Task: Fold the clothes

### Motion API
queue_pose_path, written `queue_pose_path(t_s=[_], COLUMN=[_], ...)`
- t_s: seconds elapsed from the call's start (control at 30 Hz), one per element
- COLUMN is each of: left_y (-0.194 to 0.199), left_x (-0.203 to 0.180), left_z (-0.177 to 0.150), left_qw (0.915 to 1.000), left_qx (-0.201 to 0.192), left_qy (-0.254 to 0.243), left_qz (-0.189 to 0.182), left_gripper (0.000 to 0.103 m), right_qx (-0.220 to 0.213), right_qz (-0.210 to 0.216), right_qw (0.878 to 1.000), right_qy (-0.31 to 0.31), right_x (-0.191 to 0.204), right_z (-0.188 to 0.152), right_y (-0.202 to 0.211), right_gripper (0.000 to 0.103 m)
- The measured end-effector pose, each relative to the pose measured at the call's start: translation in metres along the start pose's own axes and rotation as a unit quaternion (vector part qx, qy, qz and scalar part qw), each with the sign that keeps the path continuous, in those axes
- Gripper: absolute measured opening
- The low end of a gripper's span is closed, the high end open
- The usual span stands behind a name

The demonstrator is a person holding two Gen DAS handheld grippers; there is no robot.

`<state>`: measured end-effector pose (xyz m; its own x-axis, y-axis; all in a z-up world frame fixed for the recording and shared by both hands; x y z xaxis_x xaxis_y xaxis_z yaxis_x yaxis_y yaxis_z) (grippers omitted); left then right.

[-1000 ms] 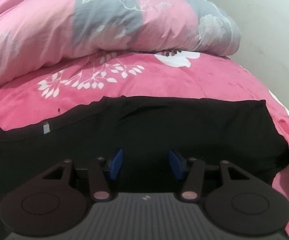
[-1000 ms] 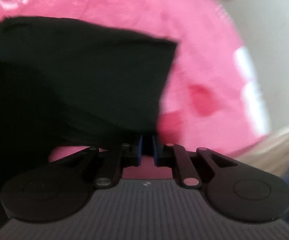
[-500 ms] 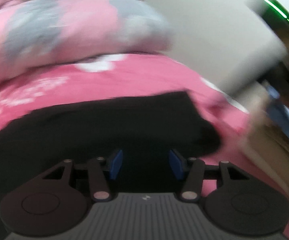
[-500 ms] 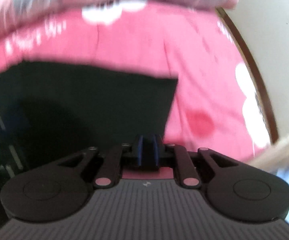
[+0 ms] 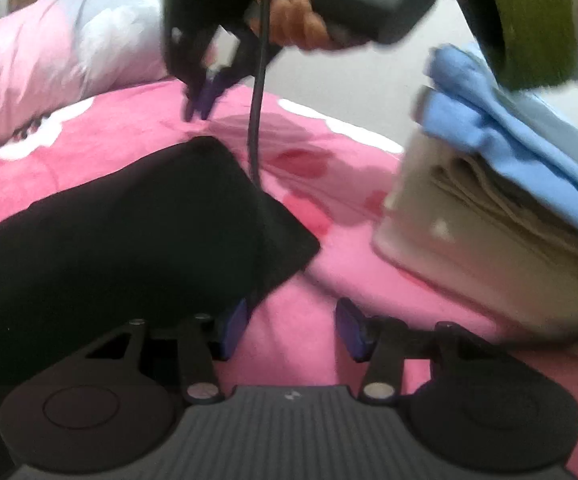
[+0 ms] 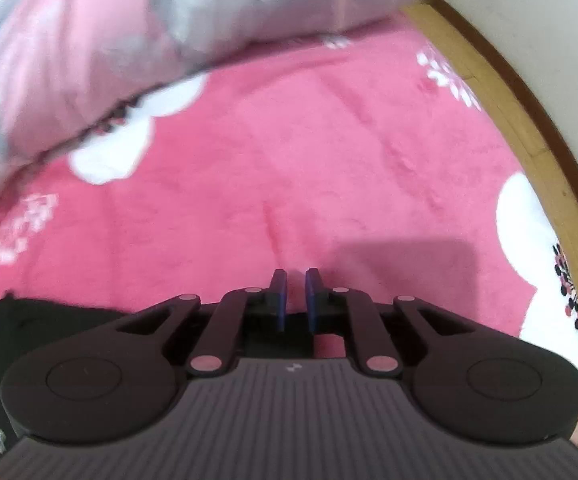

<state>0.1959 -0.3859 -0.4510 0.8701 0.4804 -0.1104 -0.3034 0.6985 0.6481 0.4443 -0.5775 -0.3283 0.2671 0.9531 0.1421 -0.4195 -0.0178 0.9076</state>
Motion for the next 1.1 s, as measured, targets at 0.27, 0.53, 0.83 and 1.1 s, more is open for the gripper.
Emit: queue_pose_path(t_s=[0.27,0.53,0.83,1.1], left_y=[0.019,0.071,0.084,0.1], left_x=[-0.001,0.026,0.041,0.053], left_z=[-0.009,-0.029,-0.046,-0.056], left_qw=[0.9988,0.9877,0.979,0.9722], left_qx=[0.001,-0.001,-0.003,-0.01], left_qy=[0.047,0.154,0.193,0.214], left_qz=[-0.011,0.024,0.065,0.094], left_gripper=[0.05,0.05,0.05,0.051], right_qx=[0.026,-0.003,-0.048,0.014], right_qz=[-0.011,0.249,0.233,0.279], right_qw=[0.999,0.933,0.946,0.908], right_qy=[0.041,0.261,0.222,0.311], right_x=[0.006,0.149,0.183,0.221], right_z=[-0.008,-0.03,-0.006,-0.046], right_y=[-0.019,-0.025,-0.07,-0.087], right_gripper=[0.011,0.011,0.009,0.005])
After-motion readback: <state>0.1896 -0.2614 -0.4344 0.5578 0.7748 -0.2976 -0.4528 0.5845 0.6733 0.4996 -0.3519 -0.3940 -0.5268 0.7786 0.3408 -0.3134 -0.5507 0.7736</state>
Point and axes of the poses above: each gripper's, at about its wrist camera, not at the fingertips, and y roughly against the way its jaws point, x to its left, z to its top, the point moved 2 cm from there along -y, roughly the way its jaws point, and after that the axes turned 7 degrees about -x, right-handed, at the moved point
